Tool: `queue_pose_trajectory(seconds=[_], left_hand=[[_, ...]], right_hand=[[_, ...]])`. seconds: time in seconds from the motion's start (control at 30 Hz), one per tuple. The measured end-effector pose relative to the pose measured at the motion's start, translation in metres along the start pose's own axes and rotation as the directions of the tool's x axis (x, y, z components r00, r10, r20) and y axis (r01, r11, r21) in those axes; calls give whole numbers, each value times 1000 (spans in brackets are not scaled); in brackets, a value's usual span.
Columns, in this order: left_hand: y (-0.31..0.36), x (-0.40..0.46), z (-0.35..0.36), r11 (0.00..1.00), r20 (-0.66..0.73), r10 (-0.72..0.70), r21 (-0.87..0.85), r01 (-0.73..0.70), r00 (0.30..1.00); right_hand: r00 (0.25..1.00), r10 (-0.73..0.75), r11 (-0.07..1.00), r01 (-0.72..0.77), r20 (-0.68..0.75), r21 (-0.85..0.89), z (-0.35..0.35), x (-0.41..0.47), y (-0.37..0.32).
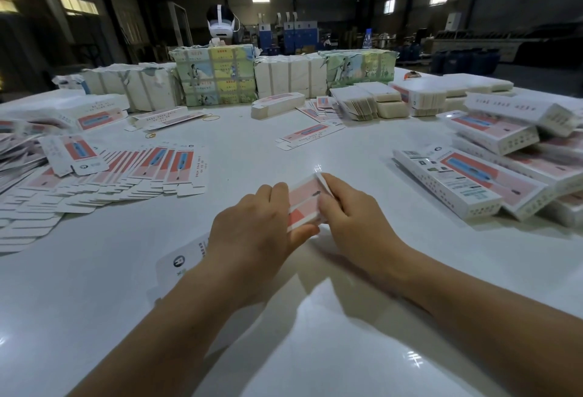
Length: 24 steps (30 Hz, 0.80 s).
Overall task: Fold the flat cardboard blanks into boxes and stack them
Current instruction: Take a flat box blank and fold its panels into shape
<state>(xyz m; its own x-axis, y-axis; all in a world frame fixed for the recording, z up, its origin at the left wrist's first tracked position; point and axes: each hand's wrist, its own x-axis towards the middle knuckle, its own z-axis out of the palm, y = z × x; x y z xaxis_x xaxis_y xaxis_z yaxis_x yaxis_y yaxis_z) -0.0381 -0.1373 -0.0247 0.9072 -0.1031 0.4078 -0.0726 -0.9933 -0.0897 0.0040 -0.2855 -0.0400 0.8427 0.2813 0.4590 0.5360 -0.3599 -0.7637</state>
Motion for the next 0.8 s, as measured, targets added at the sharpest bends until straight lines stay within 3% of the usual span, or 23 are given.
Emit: queue_pose_trajectory(seconds=[0.1, 0.23, 0.6, 0.8], left_hand=[[0, -1, 0, 1000, -19, -6, 4, 6, 1000], [-2, -1, -1, 999, -46, -22, -34, 21, 999], [-2, -2, -4, 998, -118, 15, -64, -23, 993], [0, -4, -8, 999, -172, 49, 33, -44, 984]], right_hand=[[999, 25, 1000, -25, 20, -14, 0, -2, -3], [970, 225, 885, -242, 90, 399, -6, 6, -9], [949, 272, 731, -313, 161, 607, -13, 16, -5], [900, 371, 553, -411, 228, 725, -15, 19, -4]])
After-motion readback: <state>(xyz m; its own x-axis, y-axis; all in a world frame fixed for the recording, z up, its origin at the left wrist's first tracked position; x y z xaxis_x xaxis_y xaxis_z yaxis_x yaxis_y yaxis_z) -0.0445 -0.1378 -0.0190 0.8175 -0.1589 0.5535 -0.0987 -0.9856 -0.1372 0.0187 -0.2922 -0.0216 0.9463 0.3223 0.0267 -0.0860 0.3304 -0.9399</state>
